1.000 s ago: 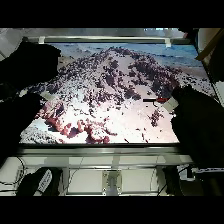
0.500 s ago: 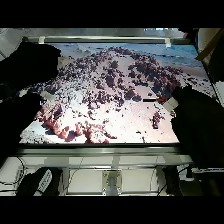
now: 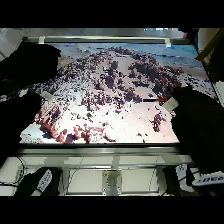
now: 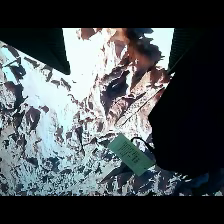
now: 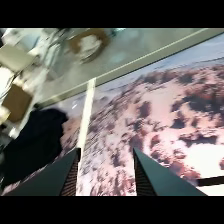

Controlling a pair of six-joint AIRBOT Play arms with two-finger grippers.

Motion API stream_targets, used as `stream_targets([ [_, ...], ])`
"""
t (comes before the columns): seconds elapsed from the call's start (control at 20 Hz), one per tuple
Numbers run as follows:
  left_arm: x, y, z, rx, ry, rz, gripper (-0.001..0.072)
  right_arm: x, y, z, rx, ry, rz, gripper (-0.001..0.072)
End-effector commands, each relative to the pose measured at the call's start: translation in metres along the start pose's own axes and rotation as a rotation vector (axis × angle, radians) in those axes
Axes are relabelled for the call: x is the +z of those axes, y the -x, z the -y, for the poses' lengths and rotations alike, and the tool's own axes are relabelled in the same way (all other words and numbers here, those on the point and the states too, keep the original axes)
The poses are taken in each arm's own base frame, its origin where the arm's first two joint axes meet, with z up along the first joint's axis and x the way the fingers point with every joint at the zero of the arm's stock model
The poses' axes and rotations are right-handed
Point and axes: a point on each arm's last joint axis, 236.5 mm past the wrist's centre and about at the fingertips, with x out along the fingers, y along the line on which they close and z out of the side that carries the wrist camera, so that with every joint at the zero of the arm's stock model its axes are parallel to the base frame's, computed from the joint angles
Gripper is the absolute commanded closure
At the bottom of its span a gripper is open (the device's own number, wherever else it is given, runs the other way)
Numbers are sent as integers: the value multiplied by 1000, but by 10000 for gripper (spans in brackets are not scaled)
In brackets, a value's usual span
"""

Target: Fold the clothes and pants, and hang the long-sleeved shirts on hangers.

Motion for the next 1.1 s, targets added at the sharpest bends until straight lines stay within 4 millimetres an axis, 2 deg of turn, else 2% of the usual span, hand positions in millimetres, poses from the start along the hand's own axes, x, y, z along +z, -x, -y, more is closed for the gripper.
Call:
stream_targets([
  [0.0, -1, -40, -29, 108, -50, -80, 12, -30, -19, -25, 79, 54, -131, 344],
  [0.1, -13, -77, -54, 194, -88, -192, 12, -53, -29, -30, 83, 94, -228, 344],
  [0.3, -42, -157, -70, 226, -136, -374, 12, -89, -55, -53, 182, 151, -357, 344],
  [0.45, -60, -193, -106, 355, -243, -483, 13, -120, -88, -54, 195, 144, -469, 344],
  [0.55, -72, -211, -129, 427, -233, -530, 13, -147, -116, -52, 202, 163, -567, 342],
  [0.65, -93, -226, -148, 444, -196, -592, 12, -181, -148, -54, 219, 178, -690, 340],
  [0.8, -120, -231, -183, 477, -94, -649, 13, -227, -199, -54, 224, 185, -813, 321],
  [0.9, -130, -231, -207, 487, -24, -644, 14, -253, -234, -46, 203, 184, -855, 321],
  [0.95, -135, -233, -213, 476, 16, -636, 14, -262, -249, -43, 196, 173, -864, 321],
  [1.05, -147, -243, -213, 417, 94, -639, 14, -274, -276, -33, 178, 143, -860, 321],
])
